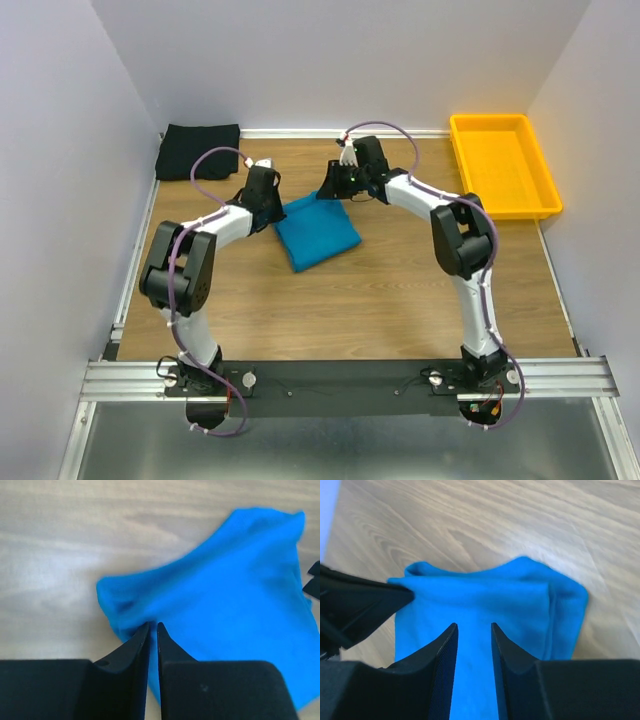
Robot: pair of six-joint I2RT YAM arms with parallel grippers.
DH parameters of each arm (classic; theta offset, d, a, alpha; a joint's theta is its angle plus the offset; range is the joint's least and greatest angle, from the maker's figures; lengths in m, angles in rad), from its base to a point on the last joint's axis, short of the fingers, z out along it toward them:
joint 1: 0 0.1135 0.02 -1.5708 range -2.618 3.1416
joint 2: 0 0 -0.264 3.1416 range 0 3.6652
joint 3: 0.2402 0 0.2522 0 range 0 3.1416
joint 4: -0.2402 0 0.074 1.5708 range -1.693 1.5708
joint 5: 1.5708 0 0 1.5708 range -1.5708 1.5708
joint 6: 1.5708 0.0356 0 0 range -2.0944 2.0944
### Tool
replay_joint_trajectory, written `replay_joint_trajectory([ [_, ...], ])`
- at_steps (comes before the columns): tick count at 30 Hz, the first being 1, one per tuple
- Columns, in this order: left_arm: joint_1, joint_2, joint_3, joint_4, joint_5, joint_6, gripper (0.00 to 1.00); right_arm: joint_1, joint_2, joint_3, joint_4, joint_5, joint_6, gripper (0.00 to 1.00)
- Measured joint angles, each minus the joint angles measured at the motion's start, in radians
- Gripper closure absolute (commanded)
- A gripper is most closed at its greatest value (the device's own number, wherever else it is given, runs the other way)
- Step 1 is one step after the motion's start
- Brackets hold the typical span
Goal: Fold and stack the t-shirts
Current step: Fold the tshirt
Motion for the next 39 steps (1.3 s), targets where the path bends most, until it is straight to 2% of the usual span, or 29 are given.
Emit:
replay_joint_trajectory([
  [7,0.063,0.186,0.155,0.018,0.060,0.012,0.85,-0.060,0.234,0.147,0.151,-0.190,0.113,0.61],
  [12,0.101,0.247,0.222,0.018,0.133,0.011,0.84,-0.129,0.338,0.175,0.319,-0.316,0.293,0.57],
  [15,0.117,0.272,0.264,0.010,0.172,0.007,0.78,-0.180,0.349,0.156,0.406,-0.340,0.382,0.54],
  [18,0.129,0.276,0.274,0.000,0.210,0.005,0.60,-0.209,0.342,0.124,0.447,-0.354,0.417,0.53],
  [19,0.133,0.270,0.274,-0.005,0.222,0.001,0.49,-0.219,0.334,0.104,0.455,-0.357,0.428,0.52],
  [21,0.133,0.251,0.269,-0.010,0.235,-0.005,0.40,-0.228,0.296,0.036,0.464,-0.365,0.440,0.52],
  [23,0.132,0.185,0.233,-0.005,0.247,-0.014,0.39,-0.222,0.222,-0.061,0.480,-0.378,0.455,0.52],
  [27,0.115,-0.018,0.103,0.029,0.268,-0.039,0.42,-0.196,0.061,-0.231,0.525,-0.410,0.481,0.52],
  [32,0.029,-0.219,-0.084,0.124,0.290,-0.080,0.66,-0.143,-0.091,-0.372,0.611,-0.444,0.489,0.52],
  [34,-0.011,-0.235,-0.171,0.158,0.295,-0.108,0.76,-0.123,-0.105,-0.422,0.658,-0.453,0.495,0.53],
  [39,-0.032,-0.183,-0.371,0.183,0.301,-0.174,0.85,-0.112,-0.038,-0.531,0.718,-0.454,0.500,0.53],
])
